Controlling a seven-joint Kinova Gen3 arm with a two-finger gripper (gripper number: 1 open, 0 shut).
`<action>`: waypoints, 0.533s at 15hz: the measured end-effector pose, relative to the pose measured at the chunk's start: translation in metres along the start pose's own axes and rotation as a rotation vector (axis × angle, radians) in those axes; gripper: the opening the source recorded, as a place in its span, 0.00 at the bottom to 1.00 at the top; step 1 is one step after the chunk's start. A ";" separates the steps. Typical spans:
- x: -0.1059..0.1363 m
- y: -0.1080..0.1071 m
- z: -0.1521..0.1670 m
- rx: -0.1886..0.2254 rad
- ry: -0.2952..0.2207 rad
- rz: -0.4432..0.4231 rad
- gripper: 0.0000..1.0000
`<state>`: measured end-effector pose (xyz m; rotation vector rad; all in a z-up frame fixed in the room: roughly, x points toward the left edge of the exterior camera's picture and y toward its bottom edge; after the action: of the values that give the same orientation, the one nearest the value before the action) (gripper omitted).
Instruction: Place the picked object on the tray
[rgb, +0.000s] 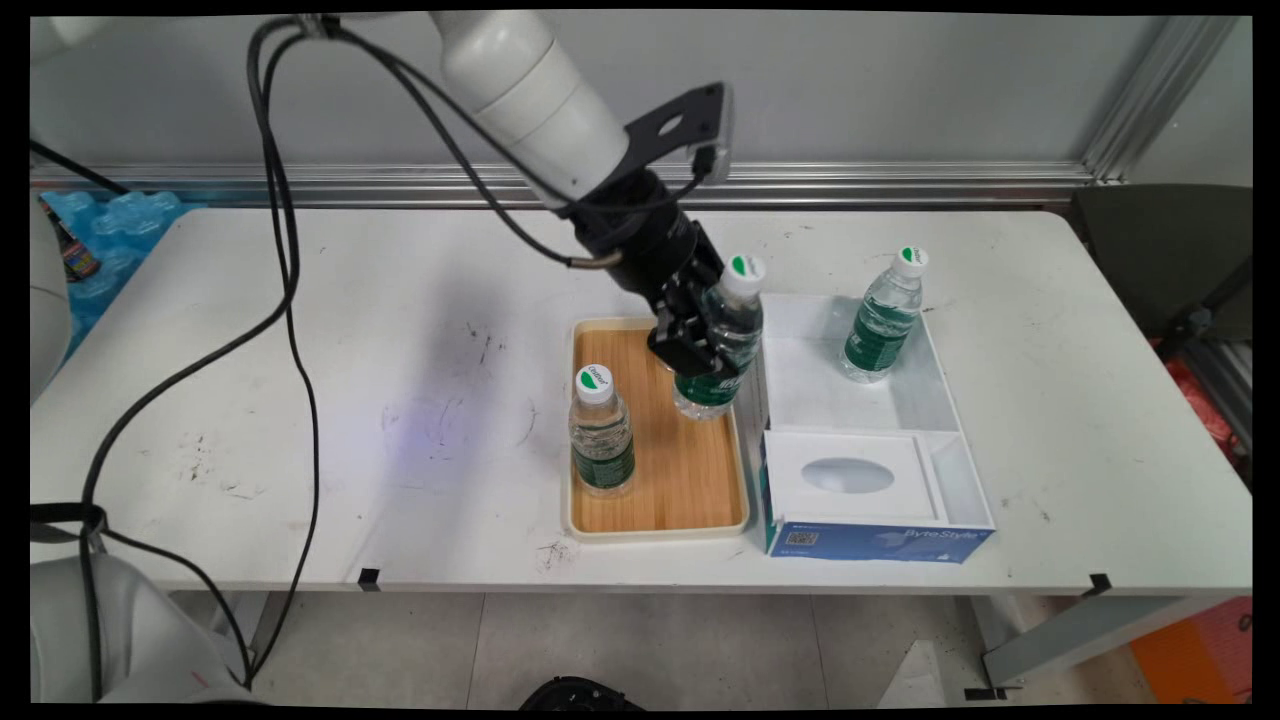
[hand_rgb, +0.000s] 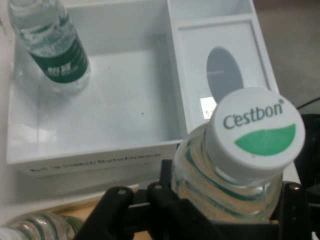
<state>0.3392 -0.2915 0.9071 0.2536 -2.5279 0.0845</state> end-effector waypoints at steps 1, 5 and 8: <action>-0.005 -0.001 0.004 -0.003 0.001 0.005 0.00; -0.019 -0.004 0.021 -0.012 0.007 0.013 0.00; -0.029 -0.007 0.037 -0.018 0.012 0.011 0.00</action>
<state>0.3431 -0.2982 0.8600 0.2318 -2.5176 0.0674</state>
